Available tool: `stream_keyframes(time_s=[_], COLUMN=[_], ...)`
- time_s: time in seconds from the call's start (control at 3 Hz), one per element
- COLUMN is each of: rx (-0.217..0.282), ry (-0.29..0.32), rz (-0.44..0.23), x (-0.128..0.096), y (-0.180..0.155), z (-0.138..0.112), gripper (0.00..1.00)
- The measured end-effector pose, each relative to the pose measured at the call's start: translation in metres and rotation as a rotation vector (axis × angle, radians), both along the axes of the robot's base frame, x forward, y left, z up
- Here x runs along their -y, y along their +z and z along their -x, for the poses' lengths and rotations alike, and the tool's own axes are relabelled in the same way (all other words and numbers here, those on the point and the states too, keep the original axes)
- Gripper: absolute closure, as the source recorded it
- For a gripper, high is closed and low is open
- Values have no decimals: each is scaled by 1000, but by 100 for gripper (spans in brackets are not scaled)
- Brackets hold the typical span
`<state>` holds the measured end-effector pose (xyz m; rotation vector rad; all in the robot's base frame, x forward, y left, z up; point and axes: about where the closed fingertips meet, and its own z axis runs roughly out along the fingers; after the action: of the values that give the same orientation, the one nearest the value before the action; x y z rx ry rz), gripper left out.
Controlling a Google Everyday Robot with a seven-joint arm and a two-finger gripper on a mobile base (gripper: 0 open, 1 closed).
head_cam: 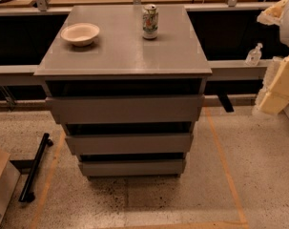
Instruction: Open bottom drawer
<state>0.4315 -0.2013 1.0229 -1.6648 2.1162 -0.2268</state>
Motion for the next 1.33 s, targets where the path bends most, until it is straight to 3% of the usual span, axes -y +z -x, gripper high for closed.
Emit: stream_keyframes(time_s=[0.33,1.0,1.33], rx=[10,27,37], ry=[4,48,49], rz=[-1,-12,-15], x=[-2,-22,-23], y=[3,-67,-70], z=[1,-29,-32], gripper=[0,0,0])
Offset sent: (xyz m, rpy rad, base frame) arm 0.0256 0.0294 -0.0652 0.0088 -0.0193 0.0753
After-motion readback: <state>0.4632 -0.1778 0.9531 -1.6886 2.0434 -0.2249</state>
